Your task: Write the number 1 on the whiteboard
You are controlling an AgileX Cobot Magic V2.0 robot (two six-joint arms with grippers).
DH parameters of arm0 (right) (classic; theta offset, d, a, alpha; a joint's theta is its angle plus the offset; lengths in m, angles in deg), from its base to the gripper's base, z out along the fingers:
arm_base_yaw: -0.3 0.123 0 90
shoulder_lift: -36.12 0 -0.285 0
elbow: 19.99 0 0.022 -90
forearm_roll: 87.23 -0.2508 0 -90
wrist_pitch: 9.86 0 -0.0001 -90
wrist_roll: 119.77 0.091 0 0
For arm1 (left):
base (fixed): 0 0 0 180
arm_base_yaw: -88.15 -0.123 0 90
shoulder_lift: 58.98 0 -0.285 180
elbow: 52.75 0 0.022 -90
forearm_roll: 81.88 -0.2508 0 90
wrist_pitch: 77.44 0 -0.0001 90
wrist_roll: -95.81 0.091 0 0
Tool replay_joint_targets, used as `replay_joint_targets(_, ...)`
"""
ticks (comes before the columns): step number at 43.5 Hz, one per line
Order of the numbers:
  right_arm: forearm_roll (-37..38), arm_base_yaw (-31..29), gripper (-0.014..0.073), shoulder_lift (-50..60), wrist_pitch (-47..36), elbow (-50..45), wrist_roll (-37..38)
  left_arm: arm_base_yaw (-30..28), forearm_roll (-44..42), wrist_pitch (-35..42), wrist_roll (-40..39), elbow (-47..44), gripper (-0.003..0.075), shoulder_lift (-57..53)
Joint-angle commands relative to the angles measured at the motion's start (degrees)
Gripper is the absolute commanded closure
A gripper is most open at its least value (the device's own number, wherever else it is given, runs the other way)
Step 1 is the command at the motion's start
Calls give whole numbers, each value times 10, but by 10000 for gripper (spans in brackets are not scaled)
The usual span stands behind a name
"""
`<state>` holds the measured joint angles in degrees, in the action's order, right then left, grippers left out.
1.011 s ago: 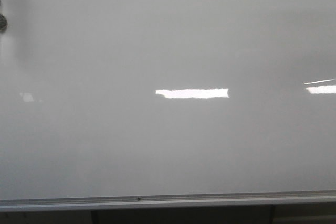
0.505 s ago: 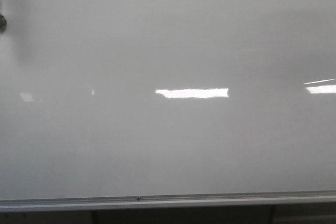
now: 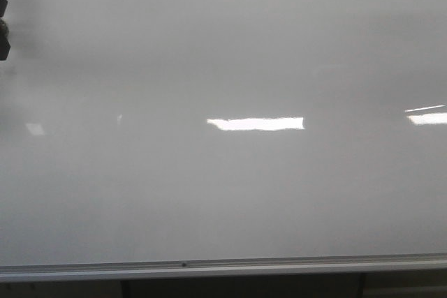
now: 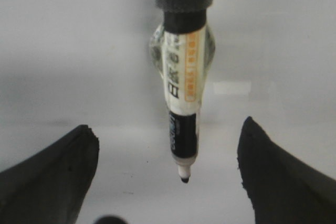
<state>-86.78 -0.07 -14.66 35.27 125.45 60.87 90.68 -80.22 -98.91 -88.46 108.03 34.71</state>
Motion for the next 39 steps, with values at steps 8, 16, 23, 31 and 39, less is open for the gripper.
replay_joint_targets(8,1,0,-50,-1,-33,19,-6,2,5,84,-4,21,199,-3)
replay_joint_targets(16,1,0,-50,-1,-33,19,-6,2,5,88,-4,21,311,4)
replay_joint_targets(23,1,0,-50,-1,-35,19,-6,2,5,77,-4,21,370,16)
replay_joint_targets(31,1,0,-50,-1,-36,19,-6,2,5,73,-4,21,430,17)
replay_joint_targets(39,1,0,-50,-1,-36,19,-6,2,5,70,-4,21,596,17)
